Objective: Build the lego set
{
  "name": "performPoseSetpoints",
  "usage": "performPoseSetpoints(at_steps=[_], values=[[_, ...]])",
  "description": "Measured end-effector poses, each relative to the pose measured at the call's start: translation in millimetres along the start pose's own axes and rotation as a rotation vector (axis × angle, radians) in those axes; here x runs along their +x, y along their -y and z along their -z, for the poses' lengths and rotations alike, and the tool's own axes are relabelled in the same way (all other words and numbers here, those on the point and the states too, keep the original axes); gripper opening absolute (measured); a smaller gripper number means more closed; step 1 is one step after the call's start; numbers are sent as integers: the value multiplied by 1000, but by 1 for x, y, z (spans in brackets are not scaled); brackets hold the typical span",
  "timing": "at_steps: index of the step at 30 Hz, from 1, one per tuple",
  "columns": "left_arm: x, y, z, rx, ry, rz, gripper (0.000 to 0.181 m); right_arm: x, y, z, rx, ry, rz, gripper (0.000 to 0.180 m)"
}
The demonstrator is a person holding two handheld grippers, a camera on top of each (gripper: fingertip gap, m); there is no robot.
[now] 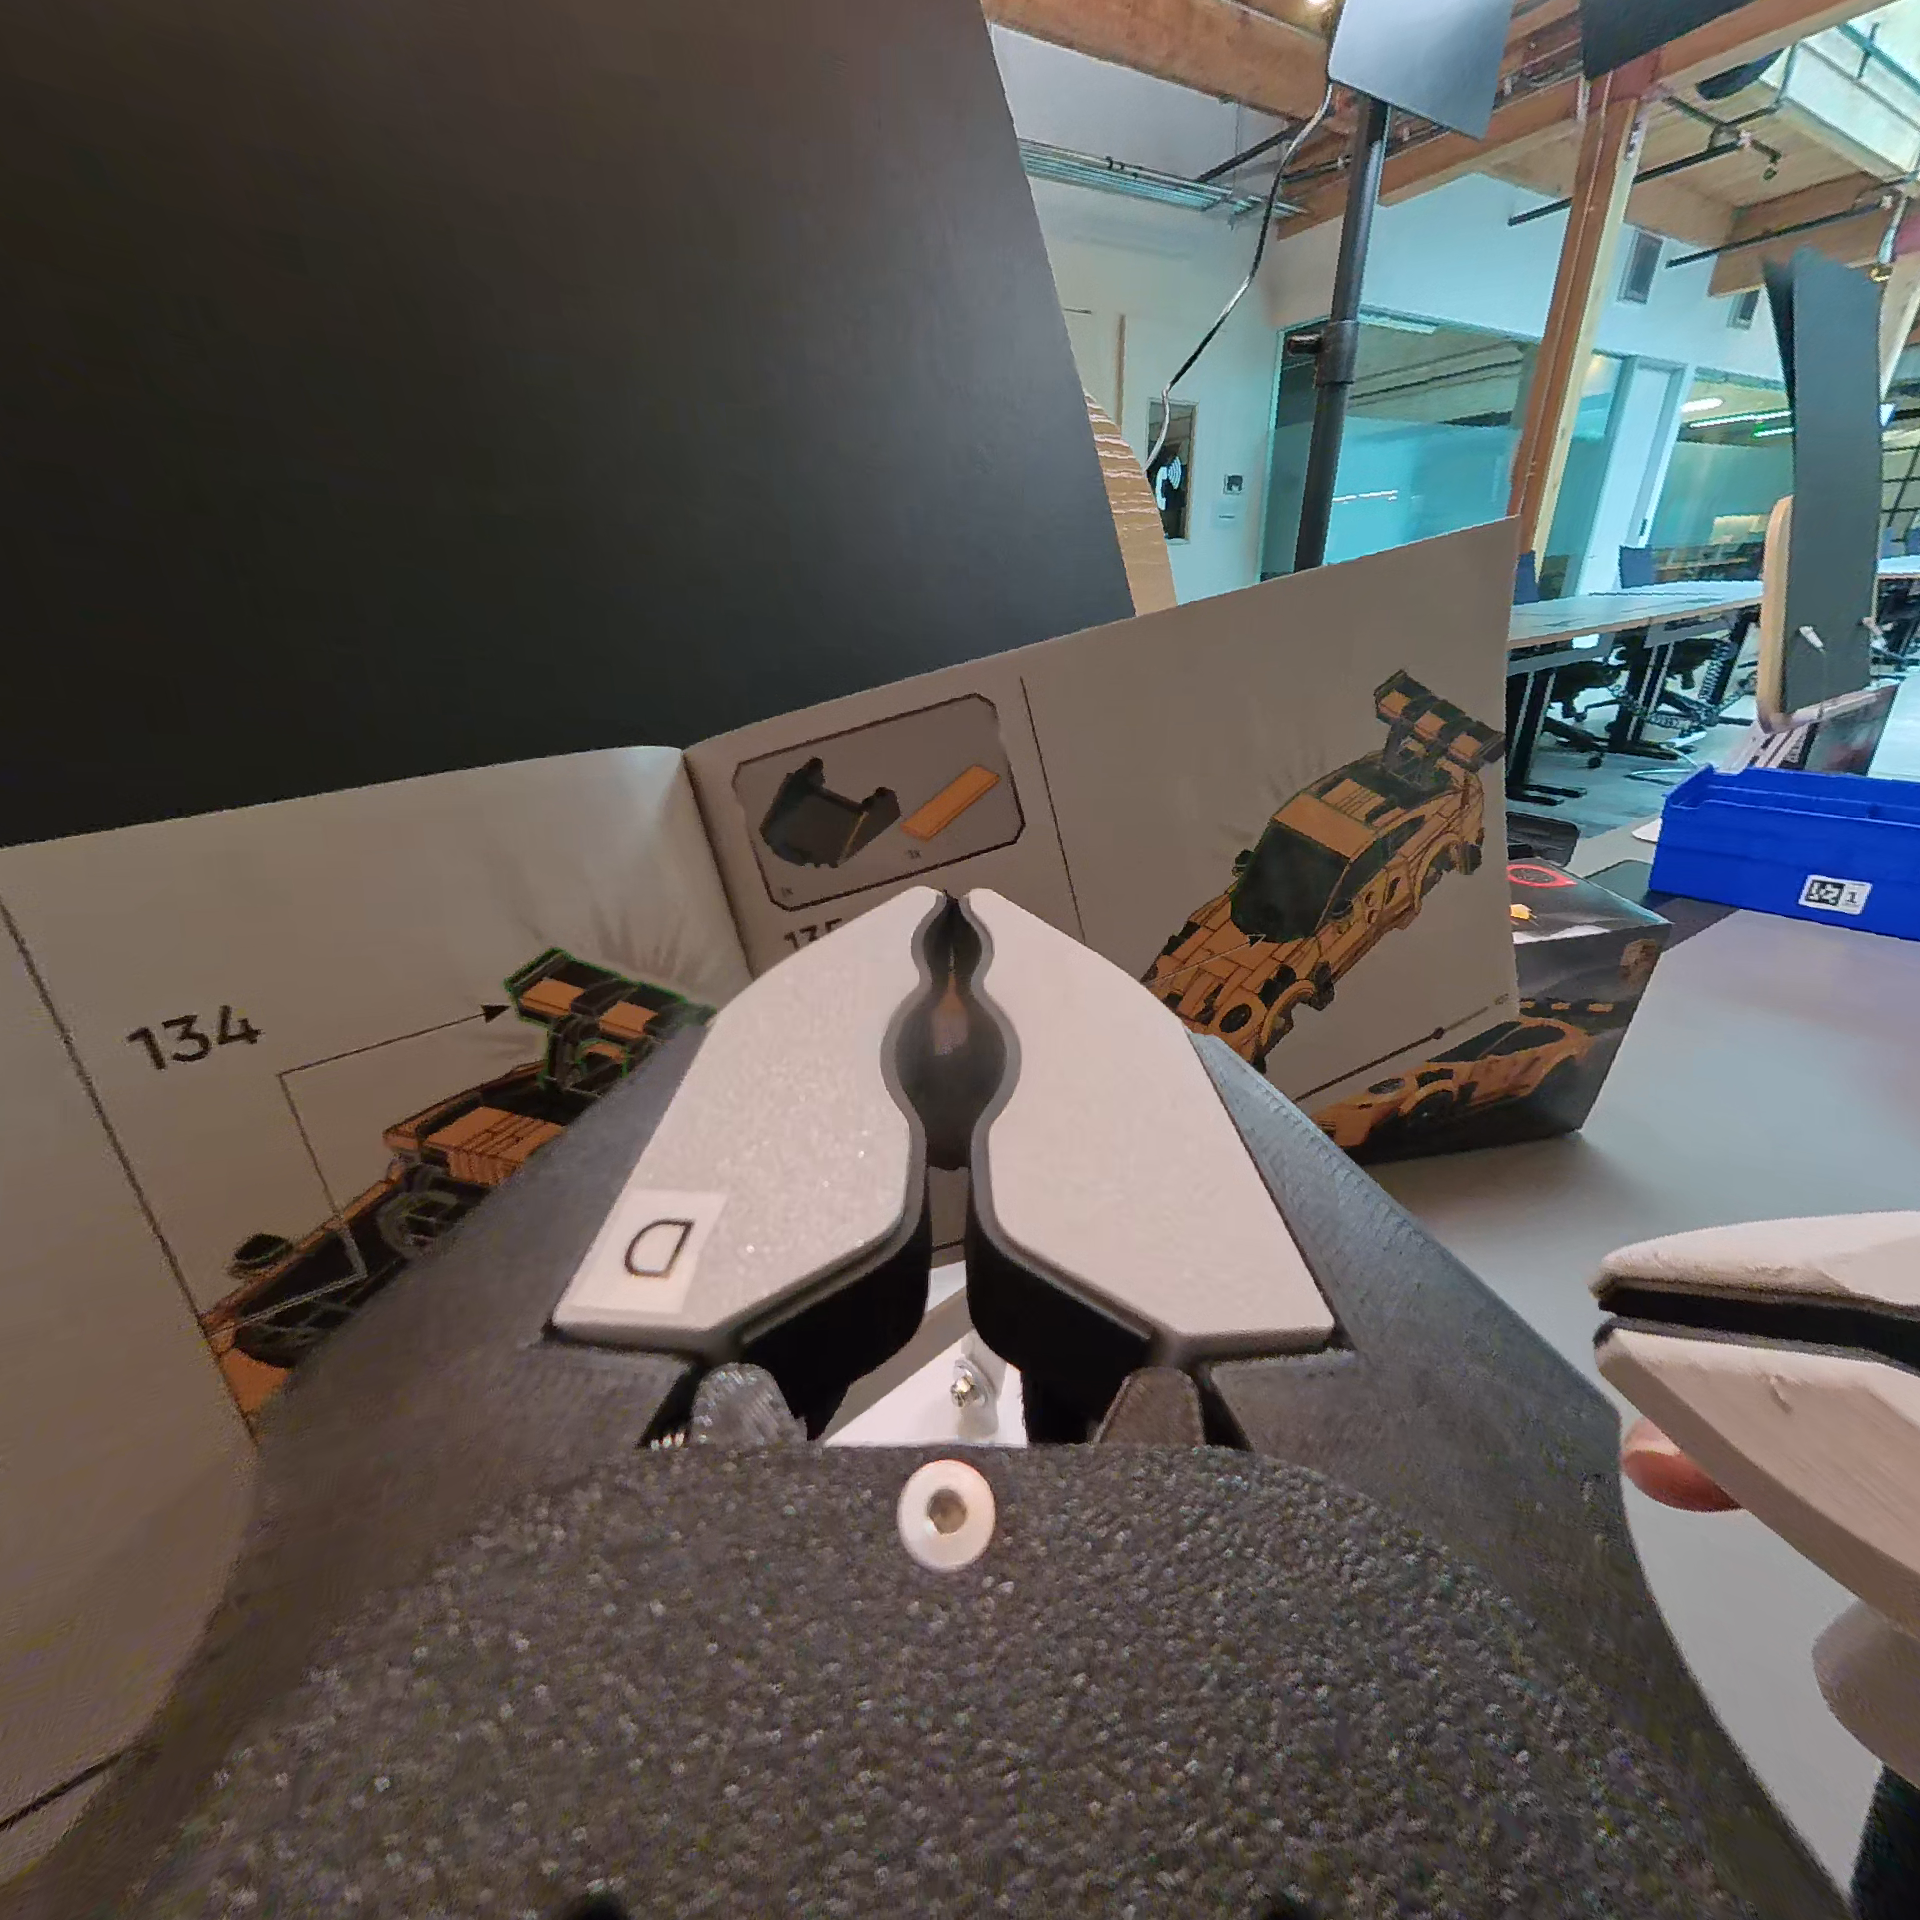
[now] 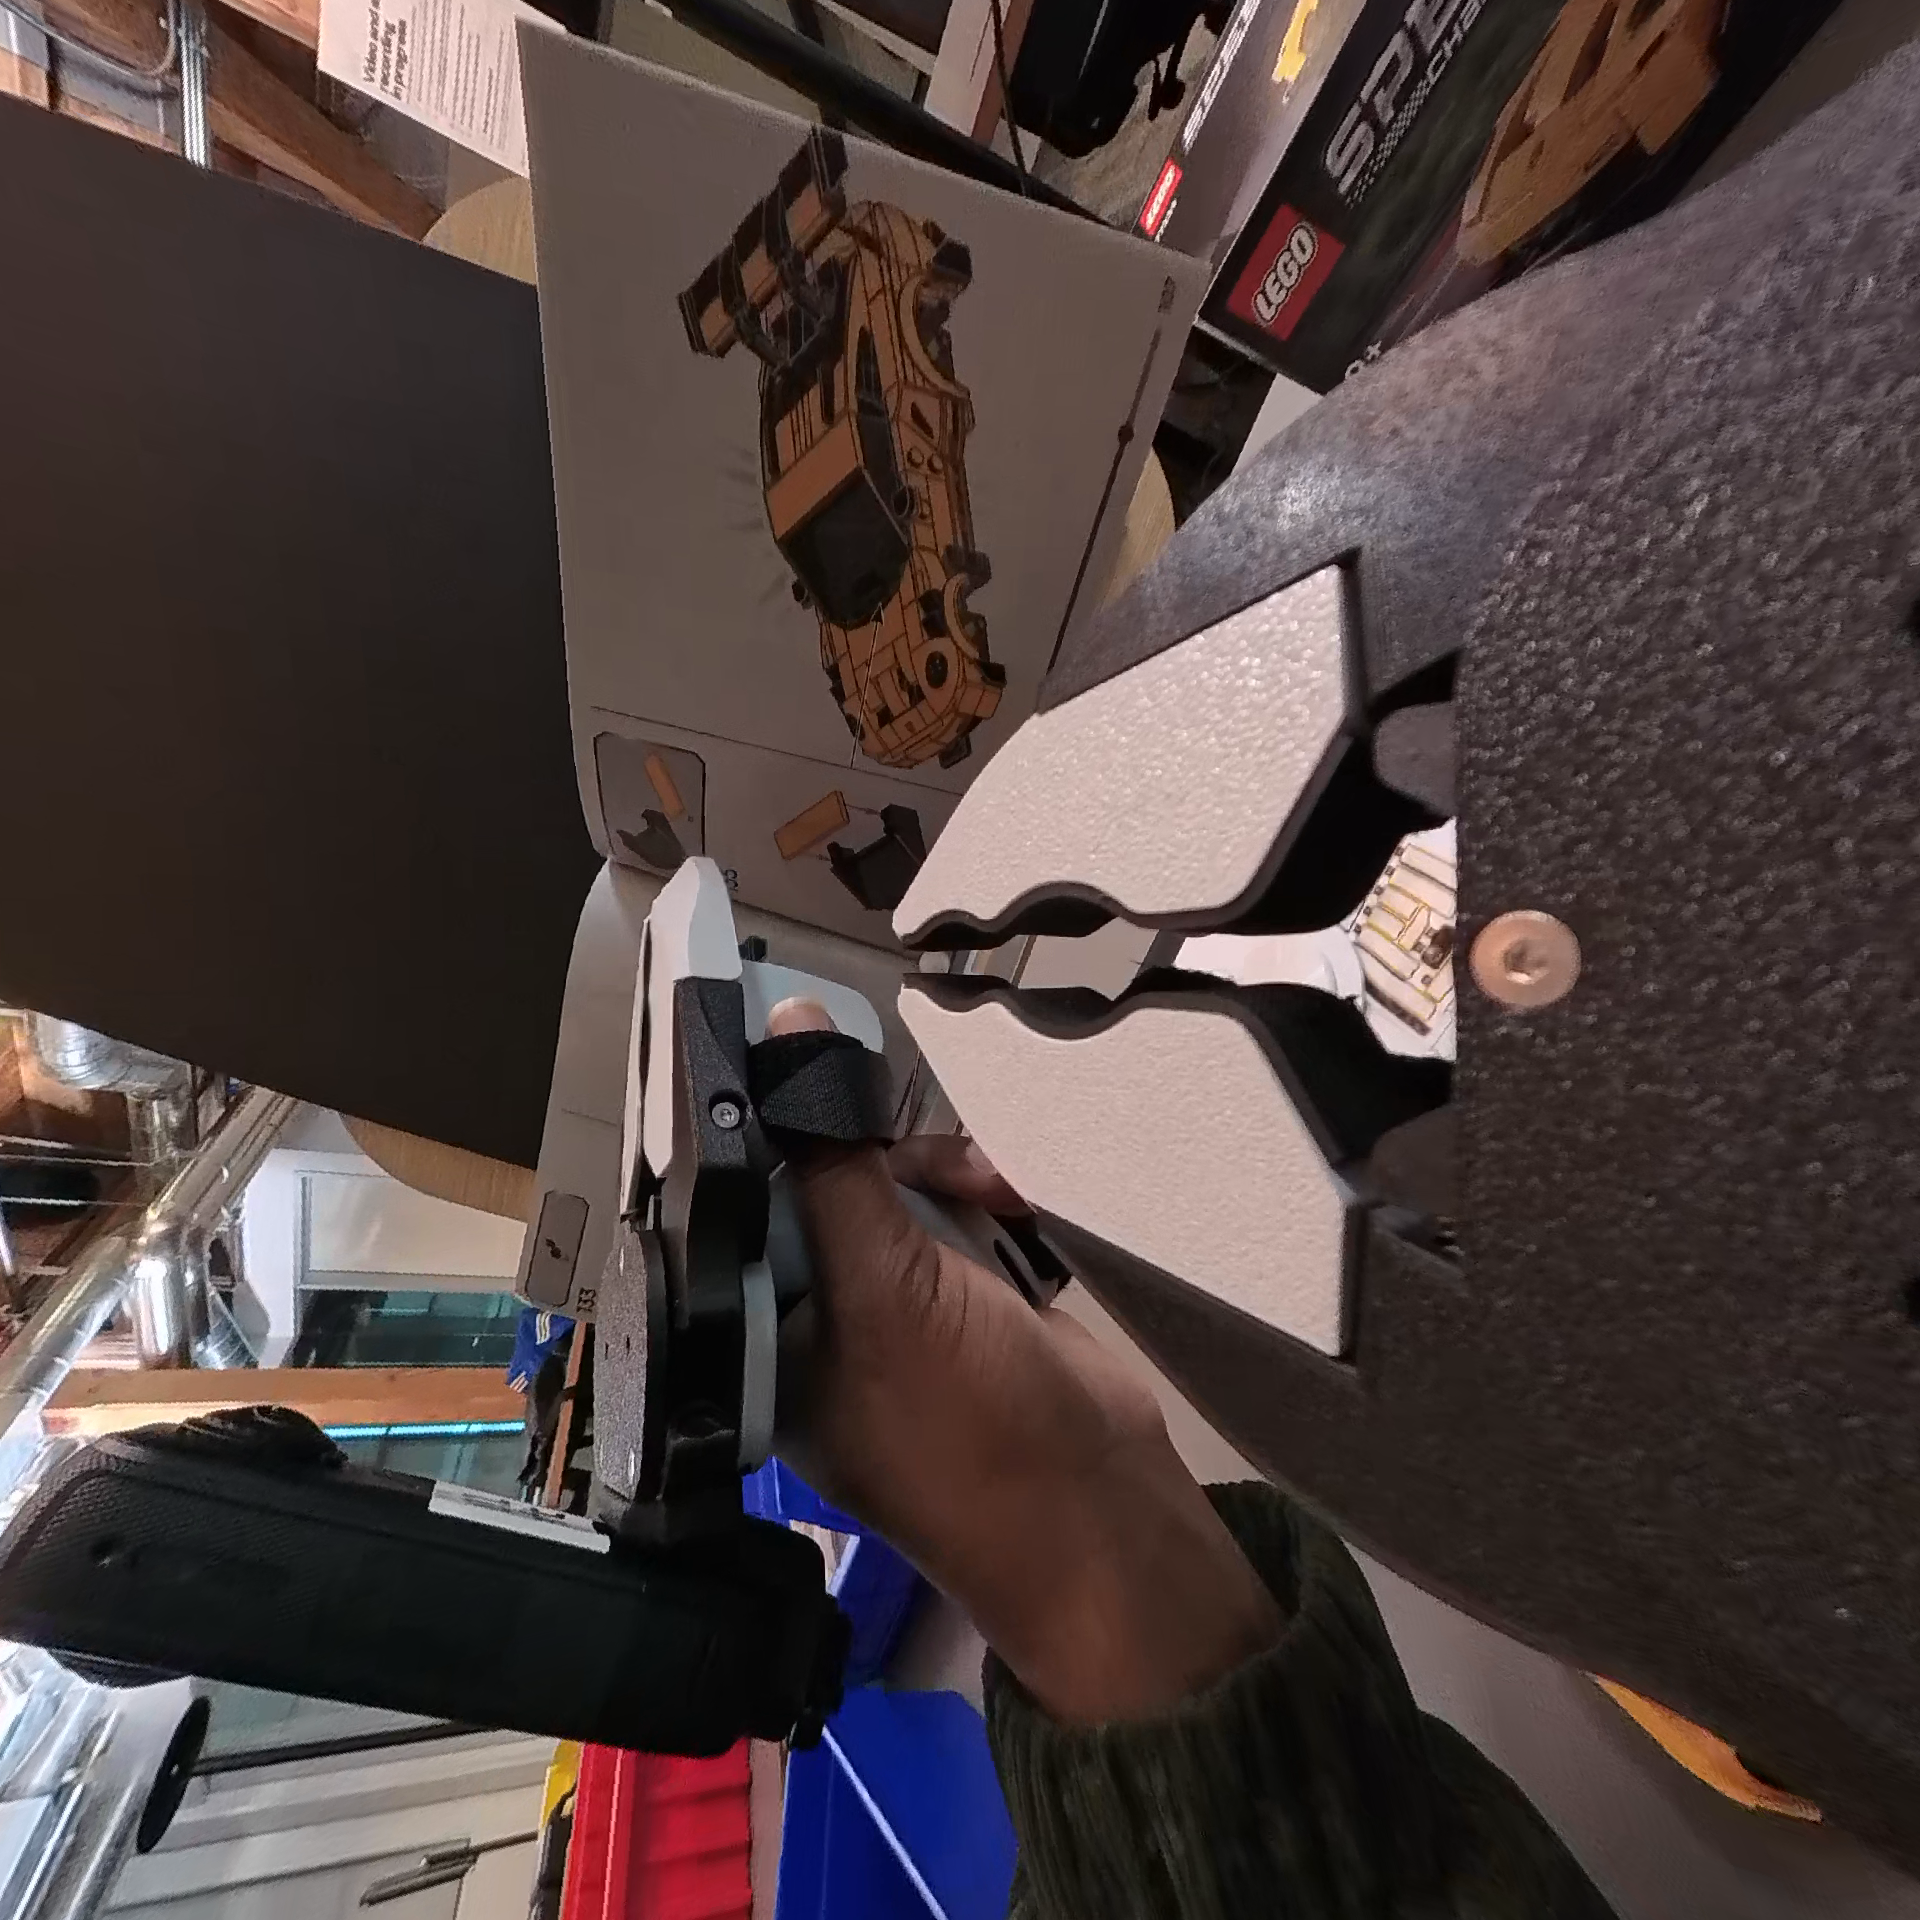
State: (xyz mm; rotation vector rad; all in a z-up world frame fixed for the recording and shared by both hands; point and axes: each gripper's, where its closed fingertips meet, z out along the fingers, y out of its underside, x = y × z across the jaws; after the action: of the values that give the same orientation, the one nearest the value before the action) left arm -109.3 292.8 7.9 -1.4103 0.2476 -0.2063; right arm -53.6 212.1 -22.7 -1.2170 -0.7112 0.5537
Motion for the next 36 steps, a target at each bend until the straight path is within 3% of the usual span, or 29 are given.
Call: performPoseSetpoints(at_steps=[9,14,18,20,22,25,27,31,36], values=[[0,19,14,53,-63,-86,0,3,7,2,-12,-13,29,6],[-9,57,45,137,-42,-140,0,17,30,13,-12,-29,48,9],[-18,75,79,73,-38,-80,0,19,33,25,-45,1,53,14],[-32,83,104,28,0,-98,19,18,21,36,-81,20,78,15],[-56,81,138,-67,64,-177,31,22,1,50,-135,18,136,15],[-111,70,202,-233,181,-306,26,34,-30,75,-217,14,166,15],[-162,48,251,-436,267,-361,28,42,-43,91,-246,5,164,14],[-245,-30,351,-964,240,-225,32,47,-61,110,-281,-19,146,12],[-300,-121,434,-1414,166,-187,34,31,-70,105,-306,13,149,12]])
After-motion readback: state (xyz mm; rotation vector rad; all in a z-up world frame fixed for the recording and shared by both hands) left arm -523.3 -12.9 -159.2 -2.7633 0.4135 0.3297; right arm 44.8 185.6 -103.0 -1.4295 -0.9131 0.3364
